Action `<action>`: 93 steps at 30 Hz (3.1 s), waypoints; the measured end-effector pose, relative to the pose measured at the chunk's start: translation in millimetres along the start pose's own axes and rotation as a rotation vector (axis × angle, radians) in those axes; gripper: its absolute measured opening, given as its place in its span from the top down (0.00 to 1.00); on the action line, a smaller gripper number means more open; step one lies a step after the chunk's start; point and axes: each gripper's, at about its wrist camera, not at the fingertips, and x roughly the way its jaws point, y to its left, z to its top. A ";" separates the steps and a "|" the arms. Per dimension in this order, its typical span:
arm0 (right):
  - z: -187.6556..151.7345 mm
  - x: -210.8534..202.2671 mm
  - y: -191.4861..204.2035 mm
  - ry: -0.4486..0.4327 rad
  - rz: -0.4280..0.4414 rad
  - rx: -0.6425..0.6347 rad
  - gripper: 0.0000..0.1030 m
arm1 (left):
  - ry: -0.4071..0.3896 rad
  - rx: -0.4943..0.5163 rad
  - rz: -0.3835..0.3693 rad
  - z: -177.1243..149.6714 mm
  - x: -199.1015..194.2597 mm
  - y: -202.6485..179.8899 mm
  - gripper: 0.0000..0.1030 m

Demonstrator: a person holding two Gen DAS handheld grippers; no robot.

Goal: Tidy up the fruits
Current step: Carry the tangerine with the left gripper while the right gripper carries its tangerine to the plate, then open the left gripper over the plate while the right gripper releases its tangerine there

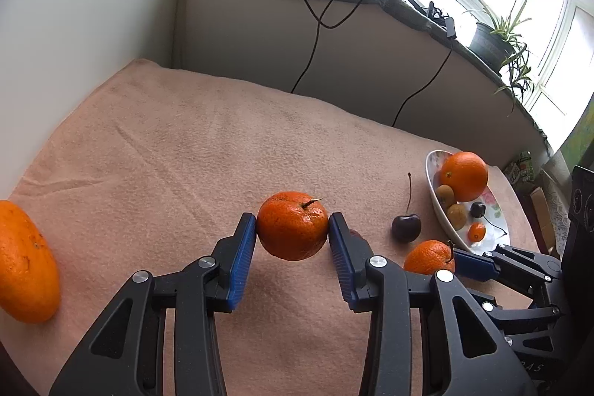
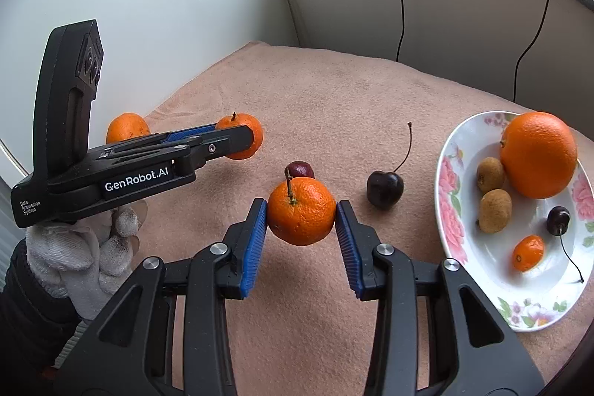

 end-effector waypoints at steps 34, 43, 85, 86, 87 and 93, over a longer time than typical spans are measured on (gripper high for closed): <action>-41.3 -81.9 -103.4 -0.082 -0.207 0.142 0.62 | 0.036 0.136 -0.172 -9.8 16.2 -126.7 0.62; -47.0 -83.9 -112.5 -0.080 -0.218 0.157 0.61 | 0.064 0.164 -0.197 -15.9 24.7 -150.8 0.62; -46.0 -89.3 -114.5 -0.089 -0.262 0.148 0.44 | 0.066 0.205 -0.177 -16.7 23.7 -162.7 0.54; -45.8 -89.9 -114.7 -0.089 -0.260 0.149 0.44 | 0.063 0.202 -0.175 -16.7 22.9 -161.9 0.53; -45.7 -90.4 -114.4 -0.090 -0.258 0.149 0.44 | 0.061 0.201 -0.178 -16.8 21.8 -161.1 0.53; -43.8 -94.6 -108.0 -0.109 -0.257 0.144 0.29 | 0.049 0.196 -0.171 -17.8 14.4 -154.3 0.47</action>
